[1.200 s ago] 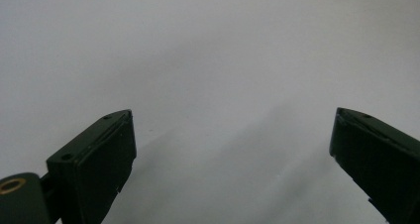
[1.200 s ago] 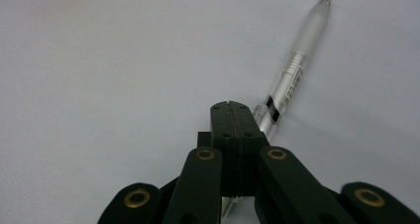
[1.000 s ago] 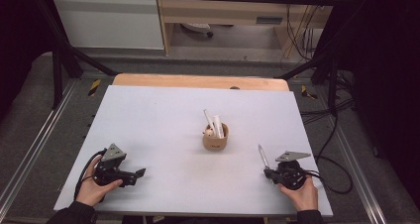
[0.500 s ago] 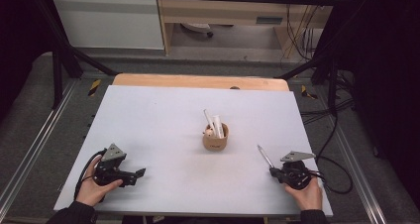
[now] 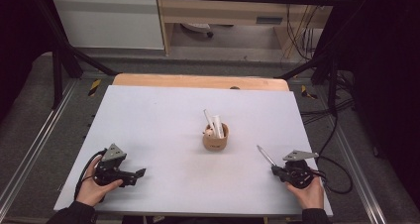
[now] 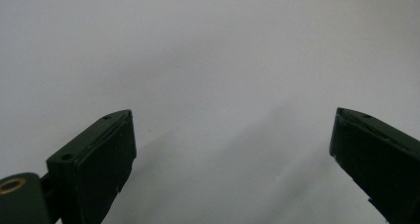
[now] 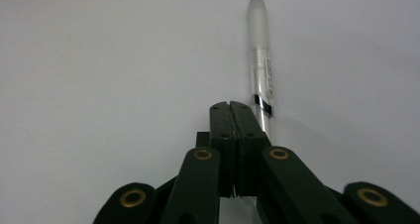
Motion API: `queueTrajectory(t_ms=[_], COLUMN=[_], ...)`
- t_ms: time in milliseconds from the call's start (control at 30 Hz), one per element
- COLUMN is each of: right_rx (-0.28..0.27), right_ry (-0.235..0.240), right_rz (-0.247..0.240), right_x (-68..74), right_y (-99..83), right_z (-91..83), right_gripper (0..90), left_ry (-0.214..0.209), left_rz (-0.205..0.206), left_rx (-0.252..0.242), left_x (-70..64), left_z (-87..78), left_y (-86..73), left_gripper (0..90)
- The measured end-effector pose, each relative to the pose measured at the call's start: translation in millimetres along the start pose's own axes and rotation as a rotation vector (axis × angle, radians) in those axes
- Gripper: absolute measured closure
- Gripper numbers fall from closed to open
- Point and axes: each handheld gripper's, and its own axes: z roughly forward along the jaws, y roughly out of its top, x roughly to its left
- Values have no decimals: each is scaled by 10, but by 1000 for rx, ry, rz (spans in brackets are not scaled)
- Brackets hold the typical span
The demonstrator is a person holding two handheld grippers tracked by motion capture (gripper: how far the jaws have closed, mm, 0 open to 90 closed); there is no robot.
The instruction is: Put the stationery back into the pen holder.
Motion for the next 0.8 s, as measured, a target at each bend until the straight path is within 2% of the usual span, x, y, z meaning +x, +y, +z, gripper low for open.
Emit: queueTrajectory(t_ms=[133,300,533,800], right_rx=[-29,-55,-40,-9], right_ry=[16,6,-3,3], right_rz=[15,30,44,33], right_x=[32,53,17,-78], right_y=[84,231,448,645], right_z=[-21,-10,91,237], right_gripper=[777,585,283,76], left_ry=[-1,-3,-6,-10], left_rz=[1,-2,-1,-1], left_rx=[0,-1,4,7], left_x=[-1,1,-3,-4], left_z=[2,4,14,31], left_y=[2,4,5,13], left_gripper=[41,41,41,41])
